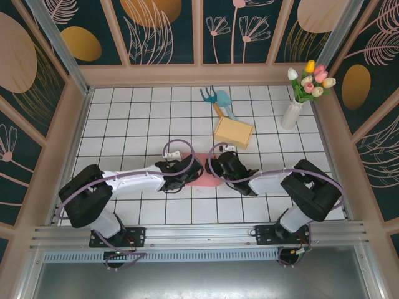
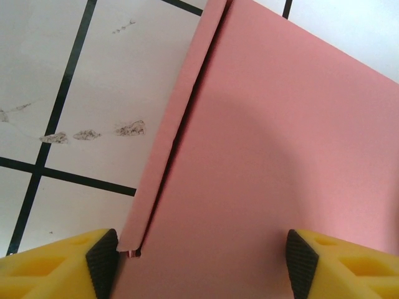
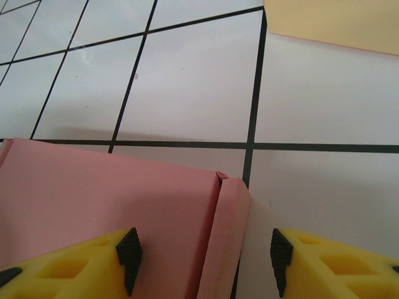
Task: Fold the paper box
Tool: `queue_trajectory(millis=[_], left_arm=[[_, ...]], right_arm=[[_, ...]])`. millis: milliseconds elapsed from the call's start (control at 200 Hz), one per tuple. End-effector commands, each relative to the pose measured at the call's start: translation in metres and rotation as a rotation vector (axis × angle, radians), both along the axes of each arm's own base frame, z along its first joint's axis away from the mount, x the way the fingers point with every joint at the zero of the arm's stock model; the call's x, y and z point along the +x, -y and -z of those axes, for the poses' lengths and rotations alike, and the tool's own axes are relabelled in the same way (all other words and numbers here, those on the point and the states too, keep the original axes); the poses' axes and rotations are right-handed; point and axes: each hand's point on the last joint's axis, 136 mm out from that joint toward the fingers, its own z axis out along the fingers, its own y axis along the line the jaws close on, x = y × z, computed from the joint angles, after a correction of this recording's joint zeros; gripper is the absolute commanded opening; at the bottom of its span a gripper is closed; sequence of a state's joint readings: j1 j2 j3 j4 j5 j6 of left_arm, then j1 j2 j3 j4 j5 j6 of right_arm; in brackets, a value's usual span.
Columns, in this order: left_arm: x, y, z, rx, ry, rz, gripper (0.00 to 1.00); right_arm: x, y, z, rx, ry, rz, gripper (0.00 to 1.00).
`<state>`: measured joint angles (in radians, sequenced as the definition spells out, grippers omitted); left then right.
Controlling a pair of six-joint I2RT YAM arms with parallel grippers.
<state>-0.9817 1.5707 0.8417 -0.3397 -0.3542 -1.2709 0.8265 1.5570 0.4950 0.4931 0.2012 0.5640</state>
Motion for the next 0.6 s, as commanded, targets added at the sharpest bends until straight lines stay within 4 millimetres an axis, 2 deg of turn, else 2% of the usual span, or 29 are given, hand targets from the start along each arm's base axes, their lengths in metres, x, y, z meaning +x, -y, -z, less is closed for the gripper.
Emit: queue_trajectory(millis=[0,400,595], left_arm=[[-0.003,0.015,0.000,-0.092,-0.018,0.007,0.68],[-0.002,0.011,0.001,-0.086,-0.004,-0.011,0.64],[-0.002,0.003,0.012,-0.051,-0.014,-0.036,0.64]], right_arm=[[-0.028,0.022,0.050,-0.134,-0.149,-0.023,0.61],[-0.029,0.019,0.053,-0.128,-0.163,-0.029,0.61],[-0.031,0.018,0.051,-0.115,-0.163,-0.037,0.61]])
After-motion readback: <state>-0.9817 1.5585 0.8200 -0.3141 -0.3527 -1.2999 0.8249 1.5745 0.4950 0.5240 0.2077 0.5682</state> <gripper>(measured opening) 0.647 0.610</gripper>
